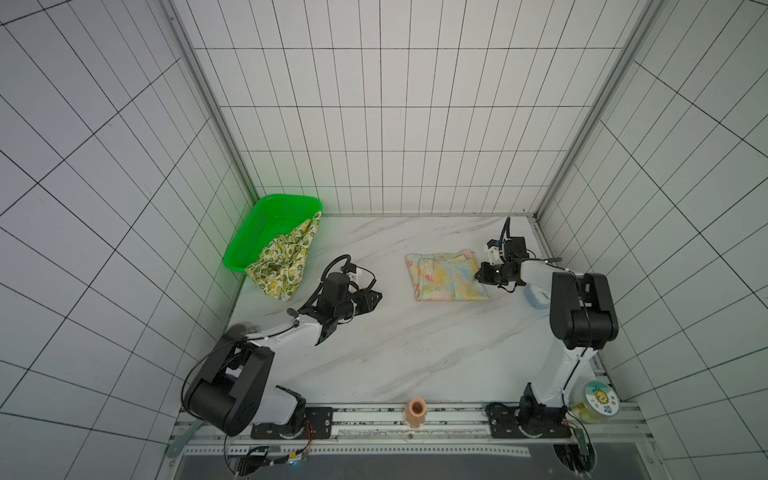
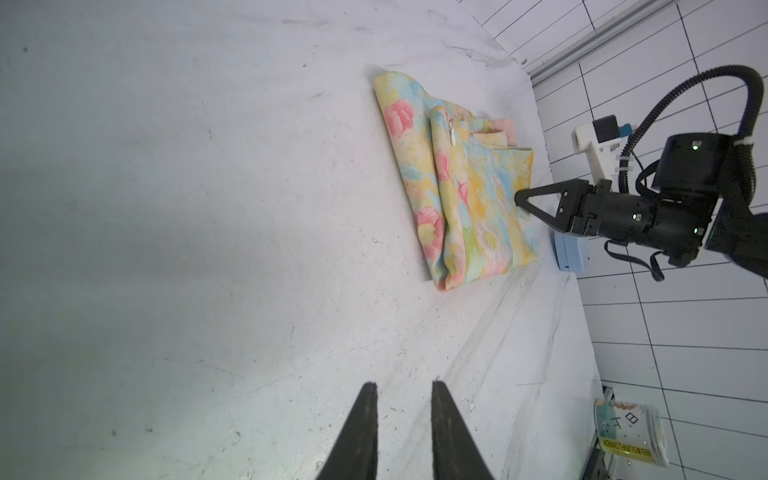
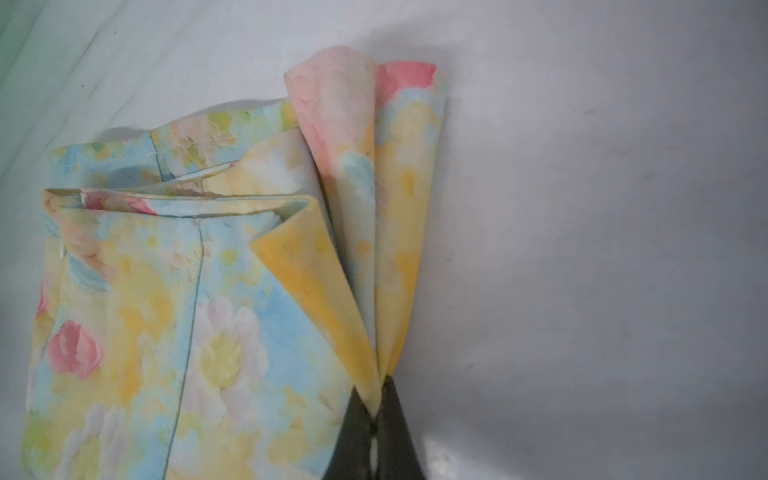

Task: Fold and stack the skirts
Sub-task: 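Drag the folded floral skirt to the far table corner with the right gripper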

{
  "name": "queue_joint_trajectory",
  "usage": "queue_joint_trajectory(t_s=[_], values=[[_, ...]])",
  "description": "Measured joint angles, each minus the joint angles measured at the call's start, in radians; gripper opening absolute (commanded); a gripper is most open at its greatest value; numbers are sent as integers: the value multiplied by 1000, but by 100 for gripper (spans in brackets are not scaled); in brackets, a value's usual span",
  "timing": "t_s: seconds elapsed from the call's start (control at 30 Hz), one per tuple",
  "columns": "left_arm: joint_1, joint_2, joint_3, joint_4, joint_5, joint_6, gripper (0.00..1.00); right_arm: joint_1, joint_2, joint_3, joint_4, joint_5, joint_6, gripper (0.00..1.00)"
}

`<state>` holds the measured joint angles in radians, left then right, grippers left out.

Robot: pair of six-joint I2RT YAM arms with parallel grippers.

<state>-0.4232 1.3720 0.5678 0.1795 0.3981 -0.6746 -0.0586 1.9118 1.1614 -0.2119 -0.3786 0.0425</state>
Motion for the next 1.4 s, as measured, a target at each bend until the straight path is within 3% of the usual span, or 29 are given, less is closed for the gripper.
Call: queue_joint_trajectory(t_s=[0.2,0.43,0.93,1.17,1.2,1.23,1.27,1.3,1.4], values=[[0,-18,0,-26,13,-7,36,-104,113,196,-84,-21,-71,0],[0,-17,18,-52,18,-18,37,-169,279,425,-180,-26,-124,0],[1,28,70,-72,18,-26,37,-232,474,799,-354,-7,-190,0],[1,32,70,-72,17,-29,37,-238,494,872,-398,5,-194,0],[1,32,71,-72,17,-29,37,-238,494,876,-399,5,-194,5],[1,32,72,-72,17,-32,37,-238,494,879,-399,6,-193,24],[1,32,73,-72,17,-33,37,-238,494,879,-399,8,-188,34],[1,32,74,-72,17,-34,37,-238,494,879,-397,12,-185,39],[1,32,74,-71,17,-40,37,-238,492,879,-390,28,-176,43]])
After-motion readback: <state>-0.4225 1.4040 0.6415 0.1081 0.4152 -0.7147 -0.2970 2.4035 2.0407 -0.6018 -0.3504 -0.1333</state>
